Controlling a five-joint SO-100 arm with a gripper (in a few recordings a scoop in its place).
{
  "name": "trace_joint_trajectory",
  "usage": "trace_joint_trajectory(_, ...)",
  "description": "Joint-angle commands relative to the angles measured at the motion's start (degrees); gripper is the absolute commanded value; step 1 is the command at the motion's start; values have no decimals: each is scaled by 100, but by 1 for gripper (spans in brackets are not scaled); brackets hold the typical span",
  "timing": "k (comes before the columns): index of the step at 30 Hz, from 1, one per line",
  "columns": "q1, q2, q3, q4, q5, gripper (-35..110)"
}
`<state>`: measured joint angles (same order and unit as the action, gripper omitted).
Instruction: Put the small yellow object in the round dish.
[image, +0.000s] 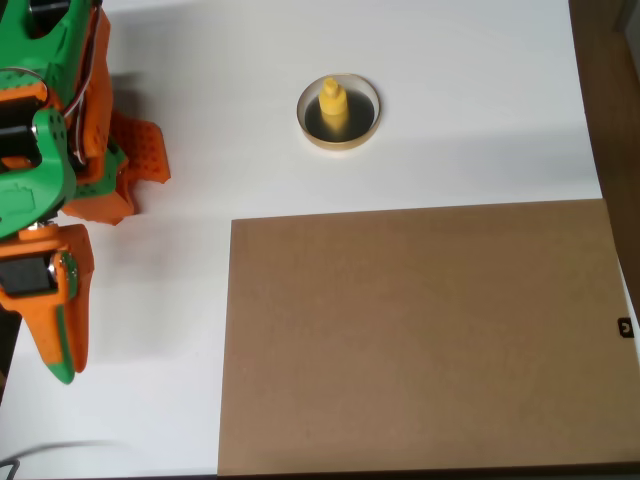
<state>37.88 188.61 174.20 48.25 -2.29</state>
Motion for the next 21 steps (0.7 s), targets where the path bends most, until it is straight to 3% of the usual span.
trace_joint_trajectory(1, 167, 202, 0, -97, 9, 3)
trace_joint_trajectory(21, 193, 202, 79, -325, 97, 0)
